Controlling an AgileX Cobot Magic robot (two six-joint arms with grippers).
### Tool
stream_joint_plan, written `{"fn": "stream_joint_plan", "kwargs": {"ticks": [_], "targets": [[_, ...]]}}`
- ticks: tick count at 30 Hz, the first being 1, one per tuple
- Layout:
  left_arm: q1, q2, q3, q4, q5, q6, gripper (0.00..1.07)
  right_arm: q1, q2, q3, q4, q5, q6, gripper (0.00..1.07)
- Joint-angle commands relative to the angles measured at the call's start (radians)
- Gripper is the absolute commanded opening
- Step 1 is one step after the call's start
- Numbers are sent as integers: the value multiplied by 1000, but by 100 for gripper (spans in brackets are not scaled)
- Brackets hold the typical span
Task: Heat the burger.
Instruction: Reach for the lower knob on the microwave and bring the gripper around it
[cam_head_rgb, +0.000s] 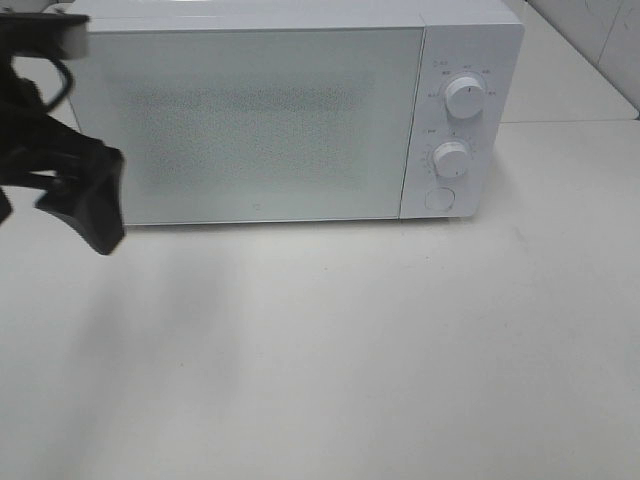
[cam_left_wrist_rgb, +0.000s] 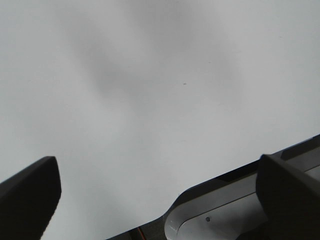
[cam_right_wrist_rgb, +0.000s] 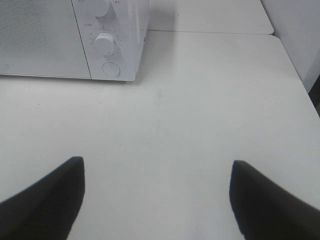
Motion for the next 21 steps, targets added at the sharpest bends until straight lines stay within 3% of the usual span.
{"fn": "stream_joint_plan", "kwargs": {"ticks": [1,2,6,7,8,12,16,21], "targets": [[115,-55,-3,3,65,37,98,-6,-27,1,-2,-7,7,76],[115,-55,-3,3,65,37,98,-6,-27,1,-2,-7,7,76],[284,-139,-3,3,112,78,98,-6,-27,1,-2,-7,7,76],[284,-139,-3,3,112,78,98,-6,-27,1,-2,-7,7,76],[341,-170,-3,3,125,82,98,-6,-27,1,-2,-7,7,76],[430,-244,-3,-2,135,99,98,-6,-27,1,-2,-7,7,76],[450,-309,3,-5,135,99,98,-6,-27,1,-2,-7,7,76],[450,-450,108,-5,100,110,98,-6,-27,1,-2,-7,7,76]]}}
